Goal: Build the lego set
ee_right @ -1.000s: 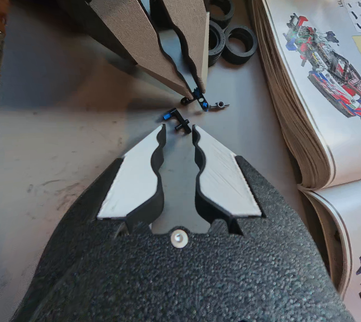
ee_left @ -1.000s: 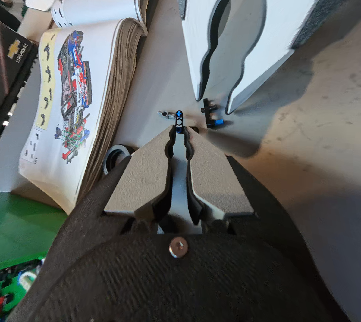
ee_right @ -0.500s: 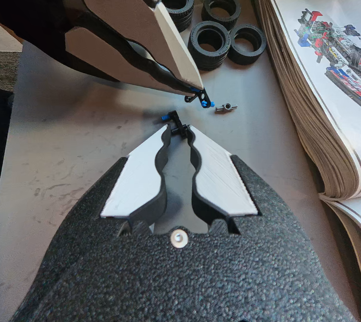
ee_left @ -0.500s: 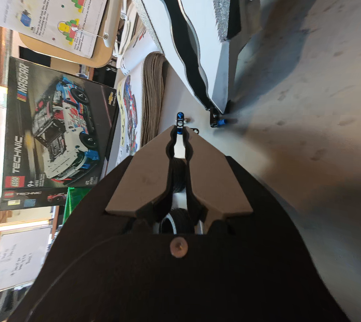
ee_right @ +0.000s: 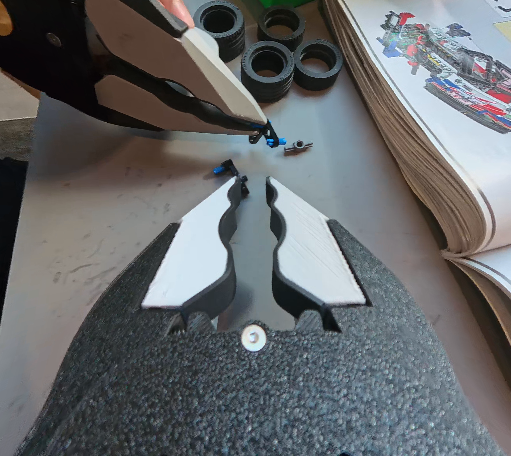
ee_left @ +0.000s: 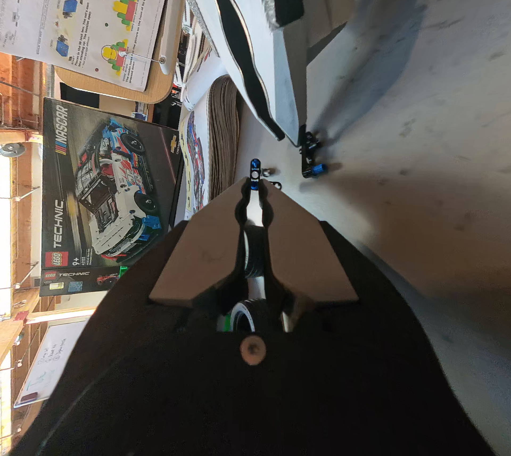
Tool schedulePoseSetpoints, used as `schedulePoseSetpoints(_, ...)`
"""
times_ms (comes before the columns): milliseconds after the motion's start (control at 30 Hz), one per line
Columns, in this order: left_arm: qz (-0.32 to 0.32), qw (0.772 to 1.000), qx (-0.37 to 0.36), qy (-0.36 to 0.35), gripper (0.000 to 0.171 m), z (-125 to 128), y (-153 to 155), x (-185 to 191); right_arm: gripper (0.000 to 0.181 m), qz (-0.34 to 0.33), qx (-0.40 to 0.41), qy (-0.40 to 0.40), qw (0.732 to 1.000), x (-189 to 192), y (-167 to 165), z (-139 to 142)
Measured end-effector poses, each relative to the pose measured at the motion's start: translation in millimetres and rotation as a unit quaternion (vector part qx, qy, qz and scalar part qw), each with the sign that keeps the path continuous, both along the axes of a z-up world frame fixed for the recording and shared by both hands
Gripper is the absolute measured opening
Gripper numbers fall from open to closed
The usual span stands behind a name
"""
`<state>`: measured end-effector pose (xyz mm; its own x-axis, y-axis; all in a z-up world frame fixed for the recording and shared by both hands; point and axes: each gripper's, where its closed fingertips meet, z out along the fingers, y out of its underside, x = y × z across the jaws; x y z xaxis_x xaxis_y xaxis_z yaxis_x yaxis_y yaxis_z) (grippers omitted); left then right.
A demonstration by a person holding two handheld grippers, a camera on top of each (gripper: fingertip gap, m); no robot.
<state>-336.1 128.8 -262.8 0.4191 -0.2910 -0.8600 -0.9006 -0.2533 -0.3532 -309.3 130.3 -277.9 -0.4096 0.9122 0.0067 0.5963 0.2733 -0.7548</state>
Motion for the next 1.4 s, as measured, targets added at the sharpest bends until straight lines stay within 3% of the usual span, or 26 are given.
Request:
schedulePoseSetpoints(333, -0.027, 0.999, 0.023, -0.025, 0.003, 11, -1, 9, 0.040, -0.037, -0.057, 0.065, 0.996, -14, 12, 26)
schedulePoseSetpoints(467, -0.044, 0.998, 0.031, -0.040, 0.002, 14, -3, 15, 0.038, -0.032, -0.038, 0.065, 0.997, -15, 10, 24)
schedulePoseSetpoints(567, -0.042, 0.998, 0.022, -0.050, 0.002, 11, -2, 15, 0.027, -0.022, -0.022, 0.067, 0.997, -14, 7, 23)
schedulePoseSetpoints(700, -0.038, 0.993, -0.007, -0.107, 0.002, 6, -3, 14, 0.022, -0.030, -0.017, 0.054, 0.998, -12, 9, 18)
schedulePoseSetpoints(967, -0.031, 0.984, -0.009, -0.174, 0.002, 12, -2, 8, 0.024, -0.019, -0.024, 0.075, 0.997, -11, 5, 26)
schedulePoseSetpoints(1300, -0.046, 0.974, -0.046, -0.218, 0.002, 6, -6, 14, 0.024, 0.018, 0.083, 0.093, 0.992, -7, 0, 24)
schedulePoseSetpoints(1400, -0.048, 0.974, -0.038, -0.217, 0.002, 8, -6, 14, 0.024, 0.007, 0.078, 0.082, 0.994, -7, 3, 18)
